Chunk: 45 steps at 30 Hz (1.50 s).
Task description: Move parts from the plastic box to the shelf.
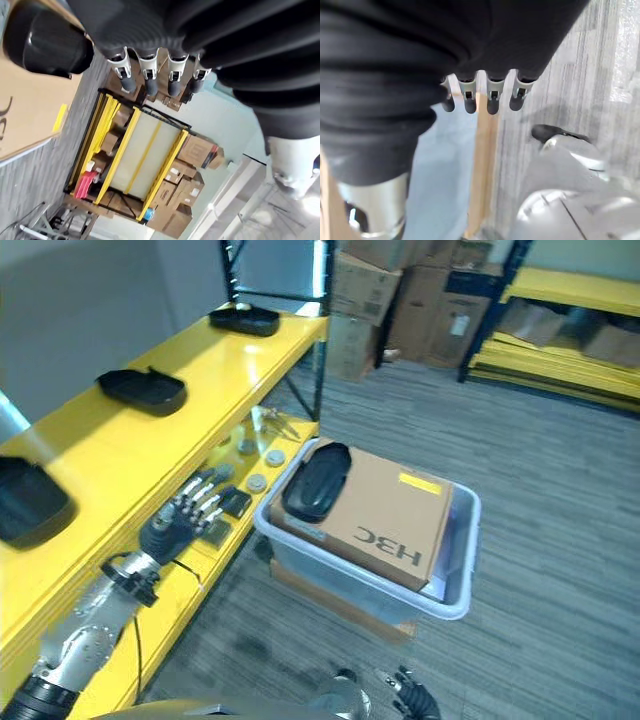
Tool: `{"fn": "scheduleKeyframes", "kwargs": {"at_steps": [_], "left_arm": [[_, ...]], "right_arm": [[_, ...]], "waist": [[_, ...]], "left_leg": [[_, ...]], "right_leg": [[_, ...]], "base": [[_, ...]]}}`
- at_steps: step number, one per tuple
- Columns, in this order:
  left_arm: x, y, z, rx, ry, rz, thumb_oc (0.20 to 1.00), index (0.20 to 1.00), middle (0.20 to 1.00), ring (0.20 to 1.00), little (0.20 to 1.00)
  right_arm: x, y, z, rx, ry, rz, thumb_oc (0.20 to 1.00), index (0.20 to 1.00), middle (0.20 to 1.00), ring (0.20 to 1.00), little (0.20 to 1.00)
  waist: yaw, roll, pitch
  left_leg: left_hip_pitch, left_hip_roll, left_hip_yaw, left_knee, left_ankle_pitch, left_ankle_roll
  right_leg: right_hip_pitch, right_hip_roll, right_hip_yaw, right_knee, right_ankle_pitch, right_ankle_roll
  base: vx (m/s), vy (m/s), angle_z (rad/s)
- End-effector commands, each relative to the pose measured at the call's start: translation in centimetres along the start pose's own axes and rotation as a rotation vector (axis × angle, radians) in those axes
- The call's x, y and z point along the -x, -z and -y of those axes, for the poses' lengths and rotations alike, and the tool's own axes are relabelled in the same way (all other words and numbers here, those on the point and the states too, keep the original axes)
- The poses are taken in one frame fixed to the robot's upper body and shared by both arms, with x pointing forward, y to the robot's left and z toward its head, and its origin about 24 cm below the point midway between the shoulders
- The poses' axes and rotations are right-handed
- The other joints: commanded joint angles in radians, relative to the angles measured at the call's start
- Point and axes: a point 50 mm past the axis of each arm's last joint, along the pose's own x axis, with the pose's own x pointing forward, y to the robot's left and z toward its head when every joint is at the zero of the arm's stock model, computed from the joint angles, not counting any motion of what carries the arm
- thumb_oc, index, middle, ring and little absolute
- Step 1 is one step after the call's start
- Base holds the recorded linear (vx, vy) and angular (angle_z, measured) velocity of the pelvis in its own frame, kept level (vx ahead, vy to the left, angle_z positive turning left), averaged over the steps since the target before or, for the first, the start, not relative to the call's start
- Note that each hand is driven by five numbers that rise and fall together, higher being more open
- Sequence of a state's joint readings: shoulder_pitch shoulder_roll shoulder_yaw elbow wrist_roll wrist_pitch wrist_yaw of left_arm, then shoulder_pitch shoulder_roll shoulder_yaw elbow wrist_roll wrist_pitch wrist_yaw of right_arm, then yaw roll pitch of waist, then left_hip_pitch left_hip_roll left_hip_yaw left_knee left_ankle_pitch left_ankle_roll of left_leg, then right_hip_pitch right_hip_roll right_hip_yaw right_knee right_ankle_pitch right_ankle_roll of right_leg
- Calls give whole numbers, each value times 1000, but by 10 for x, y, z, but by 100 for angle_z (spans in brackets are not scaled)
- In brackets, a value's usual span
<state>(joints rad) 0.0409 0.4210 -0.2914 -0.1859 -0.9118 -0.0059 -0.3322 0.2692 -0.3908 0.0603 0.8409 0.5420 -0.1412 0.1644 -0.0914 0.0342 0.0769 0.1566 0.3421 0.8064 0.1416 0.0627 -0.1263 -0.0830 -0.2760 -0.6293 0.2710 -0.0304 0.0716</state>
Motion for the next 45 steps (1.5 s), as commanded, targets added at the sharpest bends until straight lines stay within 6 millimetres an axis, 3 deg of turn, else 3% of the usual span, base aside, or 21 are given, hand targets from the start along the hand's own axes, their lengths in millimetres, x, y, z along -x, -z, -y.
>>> {"fn": "scheduleKeyframes", "kwargs": {"at_steps": [1, 2, 3, 4, 5, 6, 7, 9, 10, 11, 13, 17, 19, 24, 27, 34, 36, 40, 45], "left_arm": [[-11, -30, 5, -91, 7, 115, 1000, 1000, 1000, 1000, 1000], [-11, -29, 2, -89, -26, 112, 1000, 1000, 1000, 1000, 1000], [-9, -28, -5, -127, -90, 102, 1000, 1000, 1000, 1000, 1000], [-7, -28, -9, -167, -135, 94, 1000, 1000, 1000, 1000, 1000], [1, -26, -20, -277, -213, 57, 1000, 1000, 1000, 1000, 1000], [10, -22, -32, -366, -278, 1, 1000, 1000, 1000, 1000, 1000], [14, -19, -38, -374, -304, -30, 1000, 1000, 1000, 1000, 1000], [28, -9, -53, -409, -410, -121, 1000, 1000, 1000, 1000, 1000], [41, 5, -67, -421, -480, -209, 1000, 1000, 1000, 1000, 1000], [45, 8, -70, -428, -502, -239, 1000, 1000, 1000, 1000, 1000], [61, 23, -84, -519, -568, -346, 1000, 1000, 1000, 1000, 1000], [93, 58, -103, -550, -731, -576, 1000, 1000, 1000, 1000, 1000], [126, 90, -111, -634, -859, -782, 1000, 1000, 1000, 1000, 1000], [164, 123, -107, -660, -963, -967, 1000, 1000, 1000, 1000, 1000], [195, 143, -98, -668, -999, -1067, 1000, 1000, 1000, 1000, 1000], [229, 161, -84, -637, -1038, -1172, 1000, 1000, 1000, 1000, 1000], [242, 167, -79, -618, -1031, -1231, 1000, 1000, 1000, 1000, 1000], [248, 168, -78, -640, -951, -1279, 1000, 1000, 1000, 1000, 1000], [251, 168, -78, -630, -919, -1301, 1000, 1000, 1000, 1000, 1000]], "right_arm": [[-8, -30, -3, 36, 25, 119, 1000, 1000, 1000, 1000, 1000], [-10, -38, -1, 52, 36, 130, 1000, 1000, 1000, 1000, 1000], [-13, -51, 2, 58, 44, 147, 1000, 1000, 1000, 1000, 1000], [-14, -56, 2, 46, 46, 161, 1000, 1000, 1000, 1000, 1000], [-14, -65, 2, 56, 50, 184, 1000, 1000, 1000, 1000, 1000], [-14, -74, 0, 63, 71, 208, 1000, 1000, 1000, 1000, 1000], [-14, -78, 0, 54, 87, 223, 1000, 1000, 1000, 1000, 1000], [-14, -89, 0, 15, 134, 253, 1000, 1000, 1000, 1000, 1000], [-13, -103, -3, 20, 161, 313, 1000, 1000, 1000, 1000, 1000], [-13, -106, -4, 23, 158, 321, 1000, 1000, 1000, 1000, 1000], [-15, -125, -14, 17, 178, 363, 1000, 1000, 1000, 1000, 1000], [-11, -150, -23, -42, 180, 463, 1000, 1000, 1000, 1000, 1000], [-1, -169, -31, -6, 176, 578, 1000, 1000, 1000, 1000, 1000], [15, -210, -41, 85, 168, 743, 1000, 1000, 1000, 1000, 1000], [30, -254, -49, 152, 200, 854, 1000, 1000, 1000, 1000, 1000], [29, -291, -53, 241, 267, 846, 1000, 1000, 1000, 1000, 1000], [20, -303, -59, 276, 285, 786, 1000, 1000, 1000, 1000, 1000], [10, -317, -65, 320, 334, 767, 1000, 1000, 1000, 1000, 1000], [0, -320, -50, 216, 399, 706, 1000, 1000, 1000, 1000, 1000]], "waist": [[41, -48, 17], [48, -45, 18], [62, -40, 24], [69, -38, 27], [84, -35, 38], [94, -29, 46], [98, -25, 49], [117, -11, 62], [137, 8, 75], [142, 11, 79], [154, 9, 78], [143, 5, 65], [127, -11, 58], [129, -26, 60], [172, -36, 66], [260, -38, 69], [310, -36, 73], [363, -30, 89], [410, -12, 107]], "left_leg": [[-39, 101, -109, 189, -13, -33], [-59, 100, -168, 235, 2, -45], [-101, 66, -276, 287, 8, -49], [-128, 38, -332, 302, 7, -43], [-168, -34, -440, 300, -23, -22], [-163, -86, -499, 216, -47, -2], [-158, -102, -520, 155, -45, 0], [-159, -142, -567, -40, 17, 2], [-192, -144, -619, -80, 89, -14], [-202, -142, -632, -76, 96, -13], [-200, -162, -647, -81, 27, 13], [-192, -181, -628, -68, -12, 33], [-176, -201, -601, -61, -38, 53], [-172, -208, -585, -65, -51, 72], [-178, -214, -584, -95, -50, 81], [-206, -228, -622, -120, -45, 88], [-221, -237, -650, -126, -42, 91], [-254, -254, -692, -125, -41, 93], [-280, -271, -734, -120, -43, 95]], "right_leg": [[3, -36, 42, -161, 131, 91], [0, -9, 71, -164, 119, 75], [-4, 29, 123, -171, 107, 60], [-7, 43, 148, -177, 108, 56], [-16, 60, 209, -184, 114, 60], [-24, 61, 249, -183, 121, 74], [-23, 61, 260, -184, 122, 82], [-3, 52, 284, -199, 130, 95], [39, 61, 314, -207, 106, 92], [50, 62, 322, -208, 98, 89], [62, 48, 330, -186, 65, 85], [45, 39, 326, -153, 53, 88], [47, 32, 335, -147, 52, 100], [41, 18, 341, -153, 67, 117], [40, 1, 307, -174, 86, 139], [33, -27, 250, -170, 88, 149], [33, -44, 216, -160, 85, 146], [21, -61, 190, -145, 85, 140], [2, -84, 173, -118, 79, 135]], "base": [[169, -80, -54], [191, -44, -77], [165, -4, -85], [197, 57, -90], [215, 142, -151], [220, 191, -173], [154, 228, -166], [177, 275, -66], [232, 263, -32], [194, 219, -47], [101, 186, -85], [63, 164, -110], [118, 142, -60], [44, 78, -6], [-18, 60, 8], [-29, 69, 22], [-30, 112, 40], [-80, 96, 45], [-52, 100, 43]]}}
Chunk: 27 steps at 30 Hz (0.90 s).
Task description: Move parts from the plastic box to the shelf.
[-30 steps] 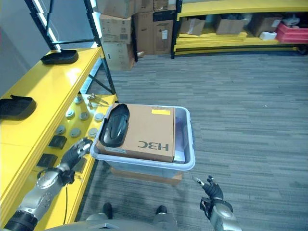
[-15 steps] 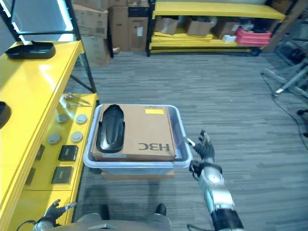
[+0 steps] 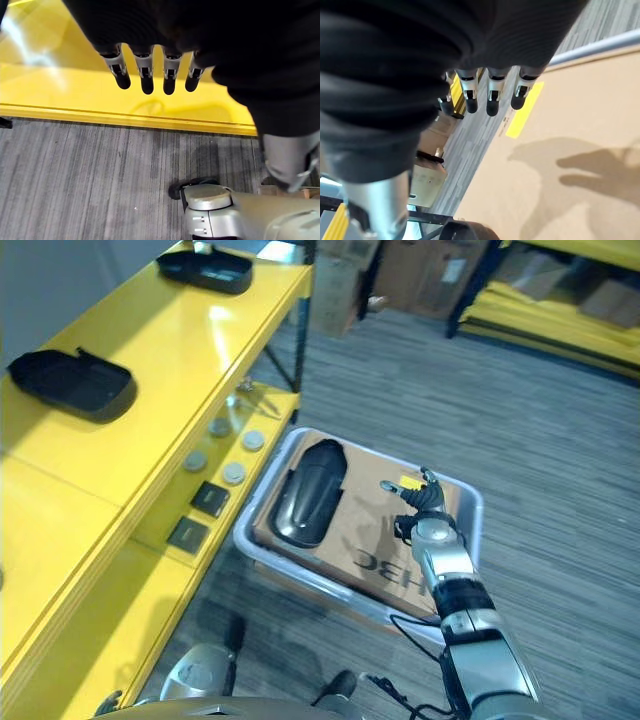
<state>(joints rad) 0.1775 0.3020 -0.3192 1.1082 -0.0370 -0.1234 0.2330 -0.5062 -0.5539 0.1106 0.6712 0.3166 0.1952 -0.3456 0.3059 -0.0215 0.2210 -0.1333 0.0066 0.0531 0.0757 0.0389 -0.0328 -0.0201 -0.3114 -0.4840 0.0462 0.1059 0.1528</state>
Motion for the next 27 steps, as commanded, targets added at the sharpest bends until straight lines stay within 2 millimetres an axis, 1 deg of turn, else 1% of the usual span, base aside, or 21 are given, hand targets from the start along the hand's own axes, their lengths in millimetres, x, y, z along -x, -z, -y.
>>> {"fn": "scheduleKeyframes", "kwargs": {"at_steps": [1, 2, 4, 10, 13, 15, 16, 17, 20, 21, 23, 24, 25, 27], "left_arm": [[0, 6, -6, -73, 22, 7, 1000, 1000, 1000, 1000, 1000], [1, 7, -6, -75, 30, 4, 1000, 1000, 1000, 1000, 1000], [1, 9, -4, -70, 47, -2, 1000, 1000, 1000, 1000, 1000], [2, 12, -5, -44, 57, -16, 1000, 1000, 1000, 1000, 1000], [2, 10, -5, -45, 56, 0, 1000, 1000, 1000, 1000, 1000], [2, 8, -5, -36, 55, 10, 1000, 1000, 1000, 1000, 1000], [2, 6, -4, -34, 57, 18, 1000, 1000, 1000, 1000, 1000], [1, 6, -4, -35, 58, 20, 1000, 1000, 1000, 1000, 1000], [1, 3, -4, -31, 54, 30, 1000, 1000, 1000, 1000, 1000], [1, 3, -4, -30, 53, 31, 1000, 1000, 1000, 1000, 1000], [1, 3, -5, -25, 52, 27, 1000, 1000, 1000, 1000, 1000], [1, 3, -5, -25, 52, 26, 1000, 1000, 1000, 1000, 1000], [1, 5, -5, -24, 49, 19, 1000, 1000, 1000, 1000, 1000], [2, 7, -5, -24, 49, 11, 1000, 1000, 1000, 1000, 1000]], "right_arm": [[-6, -6, 28, -16, 106, 49, 1000, 1000, 1000, 1000, 1000], [-6, -3, 30, -5, 111, 35, 1000, 1000, 1000, 1000, 1000], [-10, 4, 38, 30, 132, 5, 1000, 1000, 1000, 1000, 1000], [-12, 12, 46, 90, 146, -54, 1000, 1000, 1000, 1000, 1000], [-13, 14, 50, 132, 138, -61, 1000, 1000, 1000, 1000, 1000], [-14, 11, 50, 128, 135, -48, 1000, 1000, 1000, 1000, 1000], [-16, 5, 48, 113, 143, -19, 1000, 1000, 1000, 1000, 1000], [-16, 2, 48, 107, 146, -12, 1000, 1000, 1000, 1000, 1000], [-19, -17, 46, 70, 174, 44, 1000, 1000, 1000, 1000, 1000], [-19, -20, 45, 63, 178, 53, 1000, 1000, 1000, 1000, 1000], [-20, -34, 44, 42, 189, 85, 1000, 1000, 1000, 1000, 1000], [-20, -35, 43, 40, 191, 90, 1000, 1000, 1000, 1000, 1000], [-21, -42, 43, 27, 192, 104, 1000, 1000, 1000, 1000, 1000], [-20, -45, 42, 24, 189, 108, 1000, 1000, 1000, 1000, 1000]], "waist": [[22, 47, -33], [27, 48, -34], [44, 53, -24], [57, 51, -7], [65, 49, 4], [71, 48, 10], [77, 47, 14], [78, 47, 16], [89, 49, 24], [91, 49, 25], [96, 49, 29], [96, 49, 30], [100, 47, 32], [104, 46, 33]], "left_leg": [[5, 60, 8, -55, -20, 2], [15, 60, -3, -59, -37, -4], [6, 53, -15, -54, -40, -3], [-8, 41, -29, -43, -43, 0], [-13, 36, -37, -38, -45, 1], [-18, 32, -42, -31, -47, 1], [-22, 29, -49, -26, -48, 2], [-24, 29, -51, -25, -49, 3], [-35, 24, -60, -19, -49, 4], [-35, 23, -61, -19, -49, 4], [-37, 20, -66, -21, -48, 5], [-37, 19, -66, -21, -48, 5], [-40, 17, -70, -20, -48, 6], [-38, 16, -73, -20, -49, 6]], "right_leg": [[-65, -54, 23, 115, -61, 53], [-60, -53, 35, 121, -81, 65], [-69, -65, 28, 136, -86, 65], [-83, -76, 28, 156, -91, 65], [-86, -78, 28, 162, -93, 65], [-89, -80, 28, 167, -93, 65], [-90, -81, 28, 168, -93, 65], [-91, -81, 28, 169, -93, 65], [-96, -83, 26, 173, -94, 65], [-96, -83, 26, 172, -94, 65], [-95, -80, 26, 170, -96, 65], [-95, -80, 25, 170, -96, 65], [-95, -79, 26, 172, -98, 66], [-92, -77, 26, 172, -101, 66]], "base": [[42, 66, 23], [20, 97, 25], [-18, 89, 20], [-25, 50, 8], [-18, 43, 6], [-13, 45, 10], [-10, 27, 14], [-21, 38, 12], [-27, 34, 4], [-25, 28, 3], [-21, 20, 4], [-14, 12, 8], [-6, 8, 10], [8, 9, 15]]}}
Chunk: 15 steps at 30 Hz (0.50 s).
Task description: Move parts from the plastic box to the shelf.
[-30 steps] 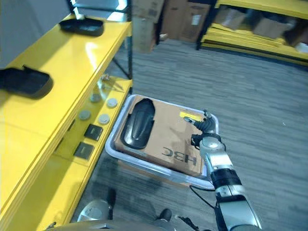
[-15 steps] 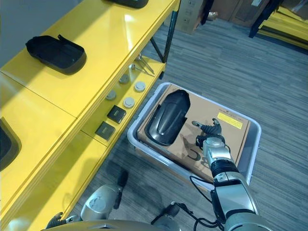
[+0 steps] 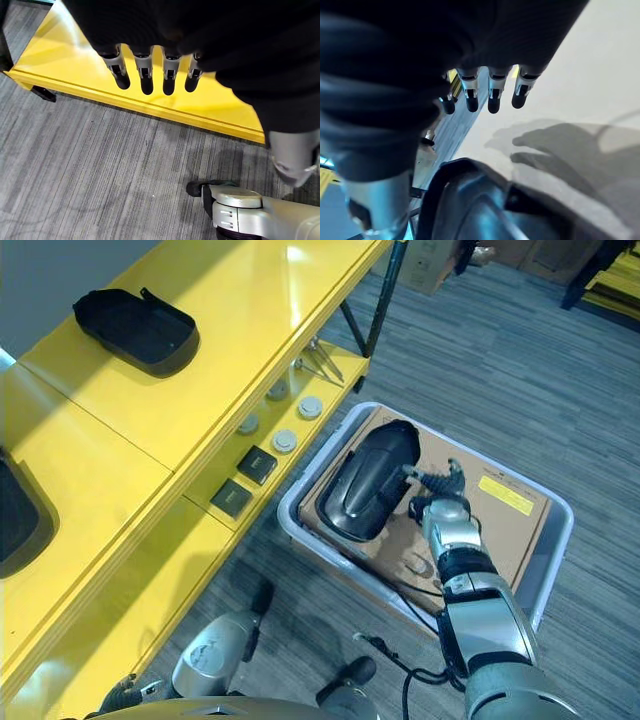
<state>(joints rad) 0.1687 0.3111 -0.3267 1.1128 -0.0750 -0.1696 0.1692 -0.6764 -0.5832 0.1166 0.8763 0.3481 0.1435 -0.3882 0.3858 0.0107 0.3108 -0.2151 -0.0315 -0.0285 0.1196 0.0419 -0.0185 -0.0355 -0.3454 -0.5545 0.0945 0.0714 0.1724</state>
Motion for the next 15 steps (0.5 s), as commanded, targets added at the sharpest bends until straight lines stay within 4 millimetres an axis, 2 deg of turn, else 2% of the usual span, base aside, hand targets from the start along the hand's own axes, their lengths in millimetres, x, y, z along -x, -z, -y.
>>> {"fn": "scheduleKeyframes", "kwargs": {"at_steps": [1, 4, 9, 10, 15], "left_arm": [[4, 14, -5, -56, -1, -36, 1000, 1000, 1000, 1000, 1000], [7, 22, -4, -57, 8, -56, 1000, 1000, 1000, 1000, 1000], [8, 25, -3, -53, 12, -63, 1000, 1000, 1000, 1000, 1000], [9, 25, -3, -56, 14, -64, 1000, 1000, 1000, 1000, 1000], [8, 24, -4, -54, 12, -58, 1000, 1000, 1000, 1000, 1000]], "right_arm": [[-5, -20, 25, 65, 70, 99, 1000, 1000, 1000, 1000, 1000], [-5, -16, 27, 98, 49, 74, 1000, 1000, 1000, 1000, 1000], [-5, 0, 27, 146, 39, 1, 1000, 1000, 1000, 1000, 1000], [-5, 9, 27, 189, 52, -33, 1000, 1000, 1000, 1000, 1000], [-6, 16, 29, 248, 81, -71, 1000, 1000, 1000, 1000, 1000]], "waist": [[25, 14, -57], [32, 10, -61], [38, 6, -60], [41, 6, -57], [49, 6, -49]], "left_leg": [[46, 53, 8, -65, -52, -8], [58, 50, 1, -72, -50, -8], [64, 48, -7, -71, -51, -7], [62, 45, -11, -69, -52, -6], [48, 38, -18, -62, -51, -3]], "right_leg": [[-73, -42, 97, 122, -67, 46], [-54, -31, 98, 112, -75, 47], [-43, -24, 102, 109, -81, 47], [-41, -20, 106, 108, -84, 46], [-46, -14, 112, 107, -85, 46]], "base": [[15, 8, 13], [56, 24, 10], [25, 8, 7], [0, 0, 0], [-9, 9, 2]]}}
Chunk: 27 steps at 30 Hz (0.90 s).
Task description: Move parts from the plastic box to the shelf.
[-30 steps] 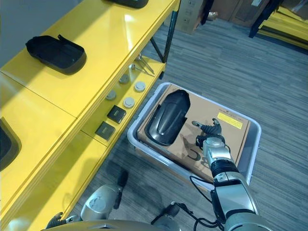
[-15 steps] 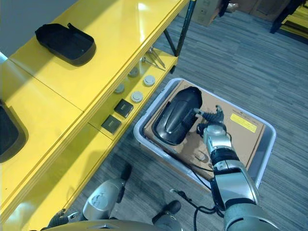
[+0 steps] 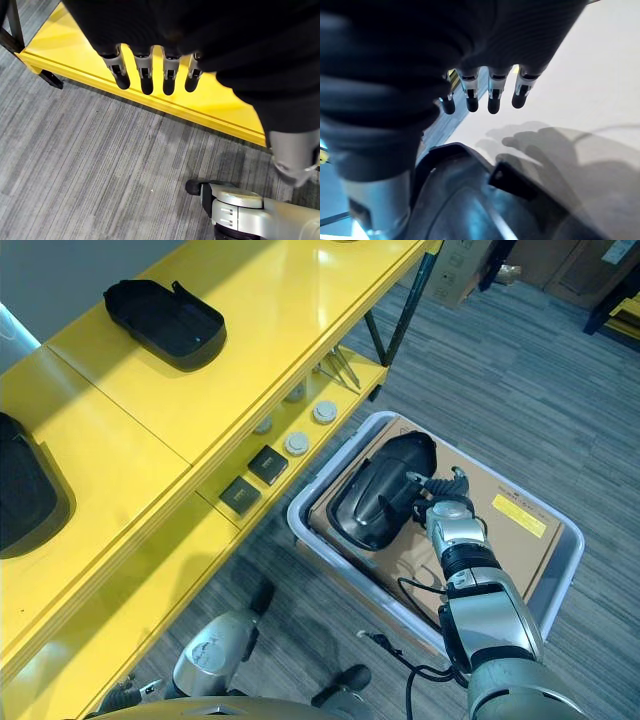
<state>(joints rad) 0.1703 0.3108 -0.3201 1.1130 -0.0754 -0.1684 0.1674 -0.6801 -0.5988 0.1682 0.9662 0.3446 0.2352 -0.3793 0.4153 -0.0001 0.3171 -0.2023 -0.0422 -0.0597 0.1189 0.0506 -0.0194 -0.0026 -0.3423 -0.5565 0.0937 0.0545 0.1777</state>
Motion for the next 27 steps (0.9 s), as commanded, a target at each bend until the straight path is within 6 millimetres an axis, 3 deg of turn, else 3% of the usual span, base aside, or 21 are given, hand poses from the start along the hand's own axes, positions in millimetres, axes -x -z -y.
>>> {"fn": "scheduleKeyframes", "kwargs": {"at_steps": [1, 20, 25, 27], "left_arm": [[7, 22, -4, -59, 13, -50, 1000, 1000, 1000, 1000, 1000], [3, 6, -6, -15, 22, 4, 1000, 1000, 1000, 1000, 1000], [2, 1, -3, 0, 22, 25, 1000, 1000, 1000, 1000, 1000], [1, -2, 0, 5, 21, 39, 1000, 1000, 1000, 1000, 1000]], "right_arm": [[-4, -8, 22, 149, 84, 71, 1000, 1000, 1000, 1000, 1000], [2, -34, -6, 210, 28, 138, 1000, 1000, 1000, 1000, 1000], [8, -16, -24, 229, -18, 99, 1000, 1000, 1000, 1000, 1000], [12, 1, -33, 254, -35, 76, 1000, 1000, 1000, 1000, 1000]], "waist": [[21, 18, -53], [41, 19, 0], [35, 16, 12], [28, 14, 17]], "left_leg": [[31, 47, 10, -60, -60, -1], [-60, 26, -8, -6, -56, 1], [-69, 25, -4, -3, -56, 0], [-72, 26, 0, 1, -58, 1]], "right_leg": [[-82, -16, 116, 109, -69, 41], [-137, -3, 136, 119, -73, 34], [-142, 4, 144, 115, -72, 33], [-146, 5, 148, 115, -71, 32]], "base": [[-30, 30, 4], [-42, 15, 3], [-24, -6, 0], [-15, -12, 0]]}}
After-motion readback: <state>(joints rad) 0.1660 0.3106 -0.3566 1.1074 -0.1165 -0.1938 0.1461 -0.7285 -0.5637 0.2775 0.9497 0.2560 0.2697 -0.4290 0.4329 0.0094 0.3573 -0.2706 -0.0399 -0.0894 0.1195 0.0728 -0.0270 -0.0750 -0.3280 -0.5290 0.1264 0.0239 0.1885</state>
